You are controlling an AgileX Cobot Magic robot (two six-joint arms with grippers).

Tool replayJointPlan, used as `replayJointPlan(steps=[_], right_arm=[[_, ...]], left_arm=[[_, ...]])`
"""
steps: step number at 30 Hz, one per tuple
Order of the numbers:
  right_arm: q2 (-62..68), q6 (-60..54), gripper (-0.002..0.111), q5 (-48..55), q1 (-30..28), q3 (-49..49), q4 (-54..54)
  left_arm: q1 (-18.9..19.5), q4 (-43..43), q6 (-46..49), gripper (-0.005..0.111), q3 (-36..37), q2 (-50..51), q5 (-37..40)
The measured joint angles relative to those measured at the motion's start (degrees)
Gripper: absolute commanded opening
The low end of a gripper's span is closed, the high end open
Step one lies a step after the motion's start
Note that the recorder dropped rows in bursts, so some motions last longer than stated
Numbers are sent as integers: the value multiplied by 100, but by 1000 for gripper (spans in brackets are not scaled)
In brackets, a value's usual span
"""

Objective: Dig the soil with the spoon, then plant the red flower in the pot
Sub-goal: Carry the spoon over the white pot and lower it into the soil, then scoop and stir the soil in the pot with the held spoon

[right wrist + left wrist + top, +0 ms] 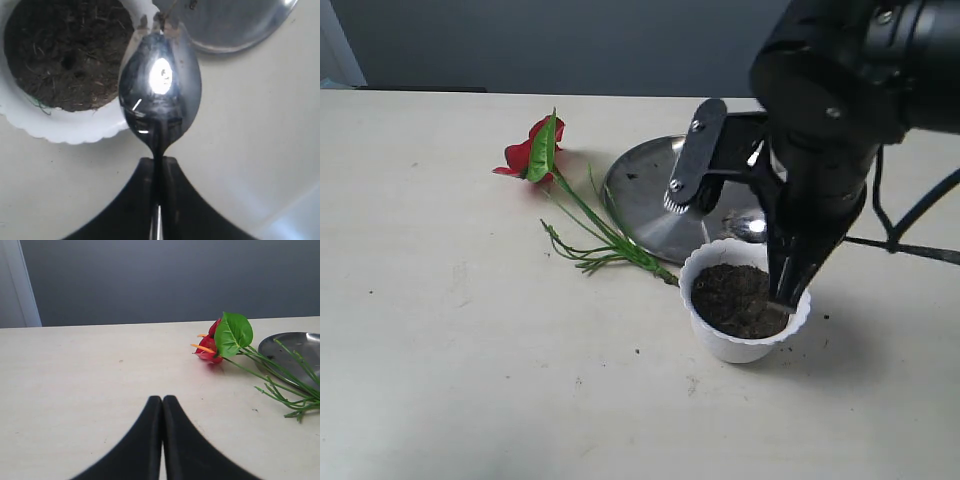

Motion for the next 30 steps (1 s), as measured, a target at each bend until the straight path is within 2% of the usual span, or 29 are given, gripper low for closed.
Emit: replayJointPlan(steps=[6,15,30], right_arm=[[312,-537,-1,-28,434,0,-705],[436,-1600,-1,-40,476,268,-1332],[774,-2011,-1,-36,1177,666,-1853]], left_arm=[[0,0,0,0,0,0,0],[0,0,0,0,0,0,0],[0,0,0,0,0,0,0]])
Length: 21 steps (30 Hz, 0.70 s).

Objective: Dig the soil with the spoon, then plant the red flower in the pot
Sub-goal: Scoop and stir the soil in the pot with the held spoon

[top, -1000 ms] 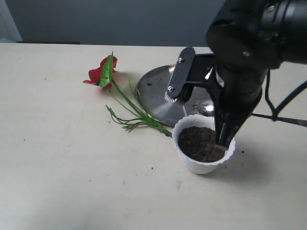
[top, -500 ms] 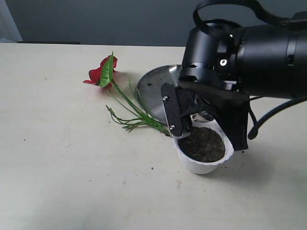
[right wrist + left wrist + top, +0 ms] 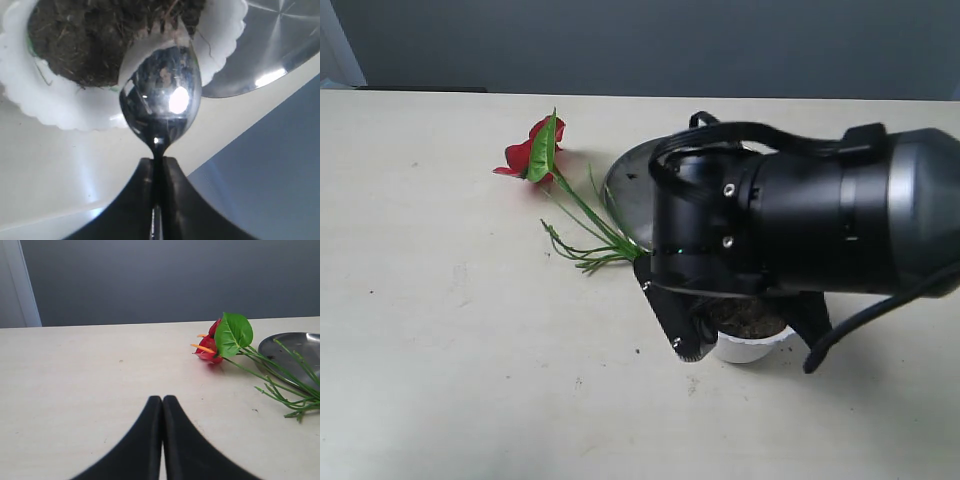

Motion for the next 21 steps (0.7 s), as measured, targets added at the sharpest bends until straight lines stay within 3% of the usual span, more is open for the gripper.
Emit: replayJointPlan(steps=[21], right_arm=[[691,11,-1,12,10,0,-109]], left_arm=[[0,0,0,0,0,0,0]])
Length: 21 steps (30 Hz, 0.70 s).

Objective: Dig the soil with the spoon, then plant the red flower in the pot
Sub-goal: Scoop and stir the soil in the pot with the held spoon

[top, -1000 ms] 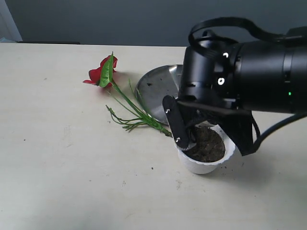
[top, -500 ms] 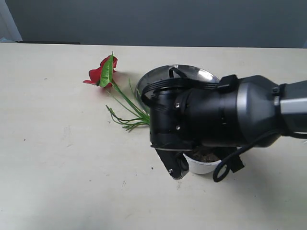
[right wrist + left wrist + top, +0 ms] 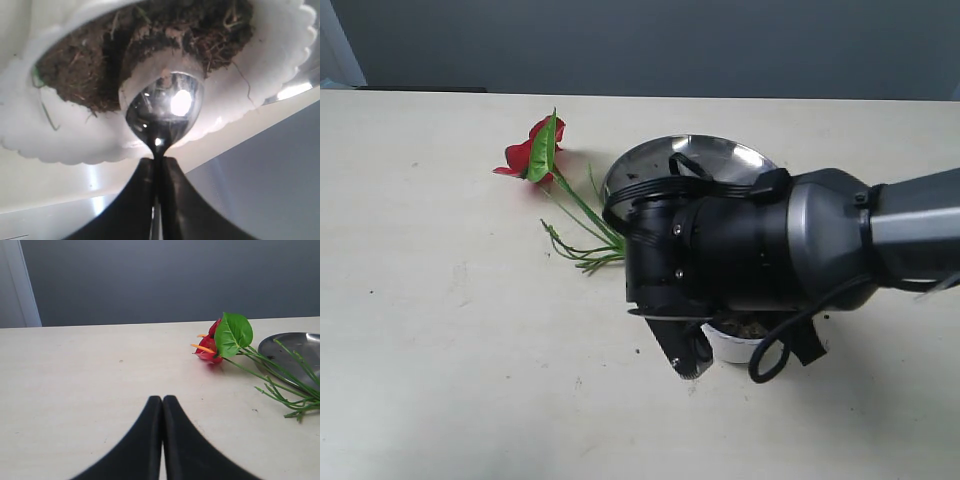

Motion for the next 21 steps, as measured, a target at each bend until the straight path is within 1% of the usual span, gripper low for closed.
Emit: replayJointPlan(steps=[11,18,21], right_arm=[[-187,96,-1,-46,12,0,-536],[-365,81,-1,-50,12,0,-549],[-95,-16,-1,-50,12,-10,-449]], left_arm=[[0,0,0,0,0,0,0],[0,0,0,0,0,0,0],[0,0,0,0,0,0,0]])
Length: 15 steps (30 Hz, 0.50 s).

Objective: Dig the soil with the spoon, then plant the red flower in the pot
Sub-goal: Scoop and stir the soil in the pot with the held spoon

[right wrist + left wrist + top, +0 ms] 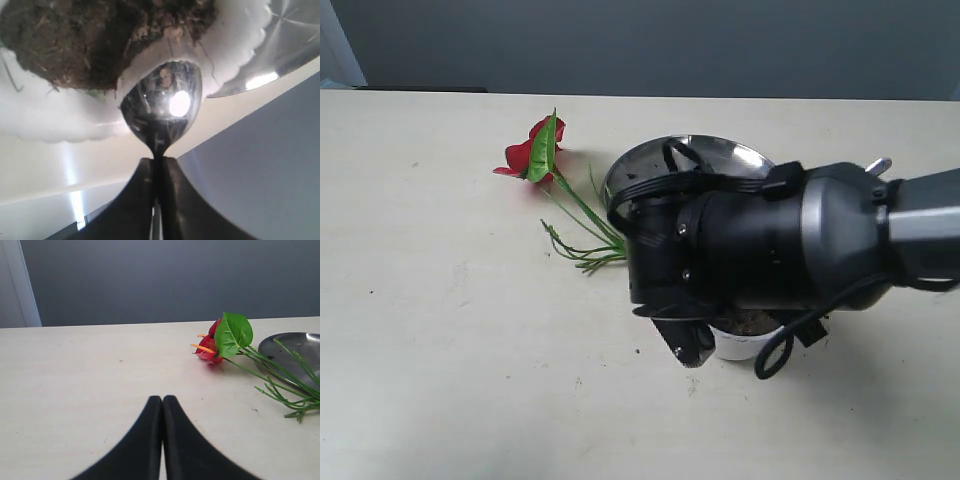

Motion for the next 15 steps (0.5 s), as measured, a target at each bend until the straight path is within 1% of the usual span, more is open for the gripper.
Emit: replayJointPlan(steps=[3,7,15], right_arm=[[332,0,-1,40,9,0,-117],[382,12,-1,49,9,0,-222],[-21,23,-1,8,9,0,-456]], left_arm=[[0,0,0,0,0,0,0],[0,0,0,0,0,0,0],[0,0,0,0,0,0,0]])
